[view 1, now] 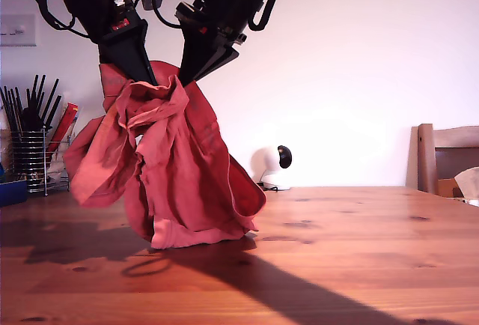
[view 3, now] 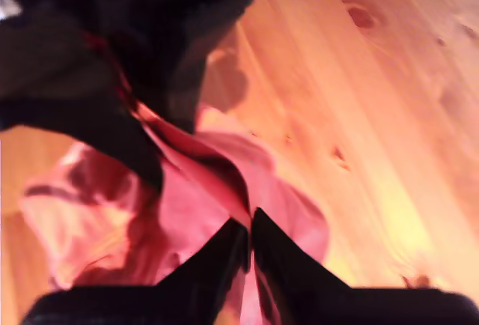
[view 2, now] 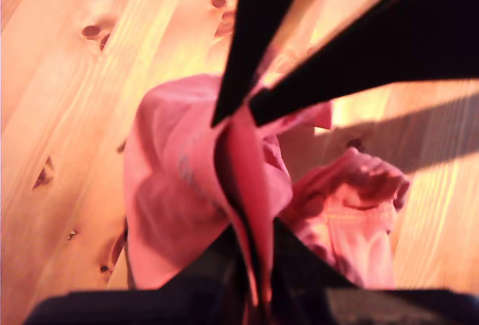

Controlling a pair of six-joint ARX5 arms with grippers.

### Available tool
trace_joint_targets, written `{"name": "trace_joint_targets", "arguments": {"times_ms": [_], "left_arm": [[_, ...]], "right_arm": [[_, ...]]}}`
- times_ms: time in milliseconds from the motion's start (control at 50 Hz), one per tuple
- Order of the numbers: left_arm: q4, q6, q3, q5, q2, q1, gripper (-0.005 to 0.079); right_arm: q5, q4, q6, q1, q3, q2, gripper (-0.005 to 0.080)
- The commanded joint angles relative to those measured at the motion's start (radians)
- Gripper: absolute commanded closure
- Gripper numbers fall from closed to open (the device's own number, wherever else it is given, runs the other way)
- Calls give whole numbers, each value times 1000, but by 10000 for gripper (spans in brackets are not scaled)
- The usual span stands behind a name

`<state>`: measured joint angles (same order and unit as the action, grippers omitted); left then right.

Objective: Fold the underwear in front of you. After folding it, place it to the left side.

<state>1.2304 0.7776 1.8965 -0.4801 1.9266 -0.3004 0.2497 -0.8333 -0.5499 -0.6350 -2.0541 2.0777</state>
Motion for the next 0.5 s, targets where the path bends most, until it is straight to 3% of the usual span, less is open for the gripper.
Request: {"name": "trace_joint_targets", "arguments": {"times_ms": [0,100,220,260,480], "left_arm": [[3,5,10,-10,-31,6,762],[-2,4,10,-18,-31,7,702],[-13,-3,10,-80,-31,7,443],[-17,-5,10,-89,-31,7,401],[-51,-36,10,-89,-31,7,402]], "right_arm": [[-18,0,-3,1,-9,25,763],[-32,-2,-3,0,-9,24,763],[-32,-1,-3,-2,-9,23,763],[-32,-2,-3,-2,-9,23,763],[-32,-2,-3,-6,-9,23,763]]}}
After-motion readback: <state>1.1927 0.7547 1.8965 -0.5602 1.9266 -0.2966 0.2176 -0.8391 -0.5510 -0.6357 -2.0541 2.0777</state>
